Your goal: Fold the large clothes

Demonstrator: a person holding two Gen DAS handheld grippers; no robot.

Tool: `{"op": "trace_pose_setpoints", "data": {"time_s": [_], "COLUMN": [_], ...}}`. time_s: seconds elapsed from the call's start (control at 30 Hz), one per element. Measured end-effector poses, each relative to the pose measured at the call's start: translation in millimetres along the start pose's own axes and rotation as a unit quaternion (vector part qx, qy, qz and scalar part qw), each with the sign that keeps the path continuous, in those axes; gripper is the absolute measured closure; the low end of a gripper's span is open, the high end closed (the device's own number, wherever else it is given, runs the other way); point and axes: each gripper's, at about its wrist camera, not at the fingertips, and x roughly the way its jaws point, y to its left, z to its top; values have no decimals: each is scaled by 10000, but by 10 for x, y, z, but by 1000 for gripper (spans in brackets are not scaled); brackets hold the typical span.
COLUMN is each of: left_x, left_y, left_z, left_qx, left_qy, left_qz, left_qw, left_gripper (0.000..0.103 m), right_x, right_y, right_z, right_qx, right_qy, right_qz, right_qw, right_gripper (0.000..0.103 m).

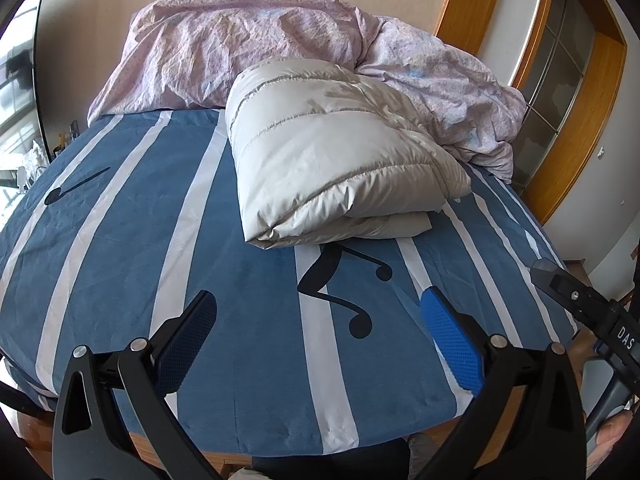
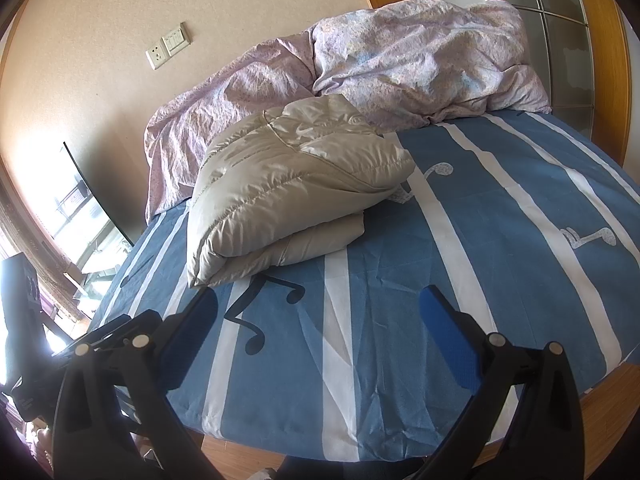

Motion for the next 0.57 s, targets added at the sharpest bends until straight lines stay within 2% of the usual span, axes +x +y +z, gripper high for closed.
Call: {"op": "trace_pose_setpoints", "data": {"time_s": [0.57], "left_x": [-23], "left_y": [12], "left_z": [32], "left_qx": [79], "left_qy": [-10], "left_qz": [44], "left_qw": [10000], "left_gripper": [1], "right_x": [13], "right_y": [-17], "right_z": [-6], "right_qx": [7], "right_qy": [9], "right_qz": [-3], "right_qw": [10000], "right_gripper": [2]}}
